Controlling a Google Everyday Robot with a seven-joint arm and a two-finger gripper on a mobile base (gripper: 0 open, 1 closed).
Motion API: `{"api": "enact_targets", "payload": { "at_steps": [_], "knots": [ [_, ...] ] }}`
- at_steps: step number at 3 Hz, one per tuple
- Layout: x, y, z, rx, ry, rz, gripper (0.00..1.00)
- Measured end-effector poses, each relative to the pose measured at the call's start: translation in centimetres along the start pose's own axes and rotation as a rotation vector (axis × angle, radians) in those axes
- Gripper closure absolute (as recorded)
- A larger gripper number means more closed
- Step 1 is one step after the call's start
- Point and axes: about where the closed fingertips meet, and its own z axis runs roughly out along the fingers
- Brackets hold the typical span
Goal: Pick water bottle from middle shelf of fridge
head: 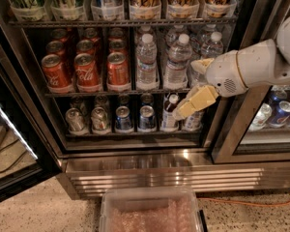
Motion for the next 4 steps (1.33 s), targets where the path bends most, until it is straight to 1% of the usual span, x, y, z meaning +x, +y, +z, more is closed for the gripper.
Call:
{"api": "enact_targets", "payload": {
  "at_steps": [1, 2, 3, 4],
  "knots": [
    [-0.7, -0.9, -0.6, 0.042, -0.012, -0.026, 0.0],
    [-1.2, -2.5, -2.5, 0.127, -0.022, -0.032, 0.0],
    [-1.4, -3.5, -3.1, 0.164, -0.025, -0.015, 0.0],
    [-1.4, -3.5, -3.1, 0.164, -0.025, -0.015, 0.19]
  ]
}}
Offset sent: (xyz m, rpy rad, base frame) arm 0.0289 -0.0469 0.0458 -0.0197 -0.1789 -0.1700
